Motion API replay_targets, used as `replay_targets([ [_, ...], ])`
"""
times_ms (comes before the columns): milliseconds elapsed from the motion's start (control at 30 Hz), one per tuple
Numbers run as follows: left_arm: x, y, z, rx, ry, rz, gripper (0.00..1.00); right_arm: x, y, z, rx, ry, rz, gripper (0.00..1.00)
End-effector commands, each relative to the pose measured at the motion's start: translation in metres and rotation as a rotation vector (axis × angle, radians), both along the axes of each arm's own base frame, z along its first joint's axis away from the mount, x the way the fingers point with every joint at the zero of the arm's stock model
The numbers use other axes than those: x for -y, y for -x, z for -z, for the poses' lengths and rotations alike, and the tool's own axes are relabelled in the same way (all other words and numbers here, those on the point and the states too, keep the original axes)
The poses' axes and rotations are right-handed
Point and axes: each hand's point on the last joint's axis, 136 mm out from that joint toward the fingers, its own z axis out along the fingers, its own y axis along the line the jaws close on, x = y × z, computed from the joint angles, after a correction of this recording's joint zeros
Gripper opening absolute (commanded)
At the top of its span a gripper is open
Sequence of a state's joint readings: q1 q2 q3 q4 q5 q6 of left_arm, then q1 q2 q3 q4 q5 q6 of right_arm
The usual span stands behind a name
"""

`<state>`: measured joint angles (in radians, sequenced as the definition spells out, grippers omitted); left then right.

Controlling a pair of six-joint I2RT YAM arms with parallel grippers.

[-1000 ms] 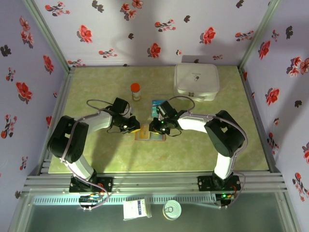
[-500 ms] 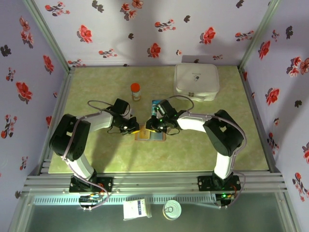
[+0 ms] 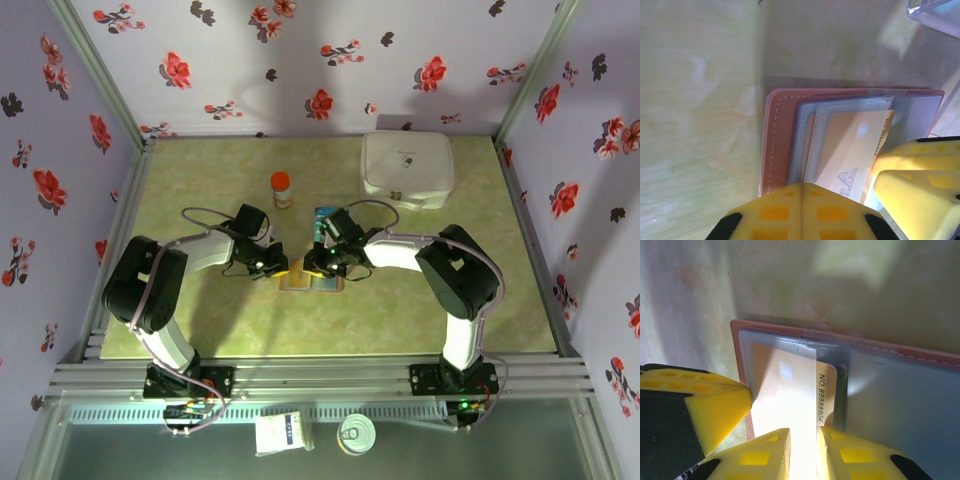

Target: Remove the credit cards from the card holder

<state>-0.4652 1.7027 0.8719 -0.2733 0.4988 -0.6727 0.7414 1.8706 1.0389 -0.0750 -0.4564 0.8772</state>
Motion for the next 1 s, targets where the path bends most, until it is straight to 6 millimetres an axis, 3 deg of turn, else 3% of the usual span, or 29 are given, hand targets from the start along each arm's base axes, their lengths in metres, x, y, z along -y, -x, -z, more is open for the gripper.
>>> replay_targets([
  [0,-0.007,0.010,0.012,-0.039,-0.031,0.014,0.05,0.007,-0.001,0.008,0.006,0.067,-0.010,0.23],
  [333,-0.007,0.008,0.005,-0.027,-0.024,0.011,0.04,0.012,-0.004,-0.005,0.053,0.100,-0.029,0.23],
  [700,0.002,-0.001,-0.029,0.035,0.011,0.012,0.05,0.008,-0.005,-0.026,0.077,0.054,-0.030,0.23],
  [967,0.018,0.001,-0.025,0.025,0.000,0.057,0.03,0.012,-0.003,-0.027,0.077,0.054,-0.017,0.23],
])
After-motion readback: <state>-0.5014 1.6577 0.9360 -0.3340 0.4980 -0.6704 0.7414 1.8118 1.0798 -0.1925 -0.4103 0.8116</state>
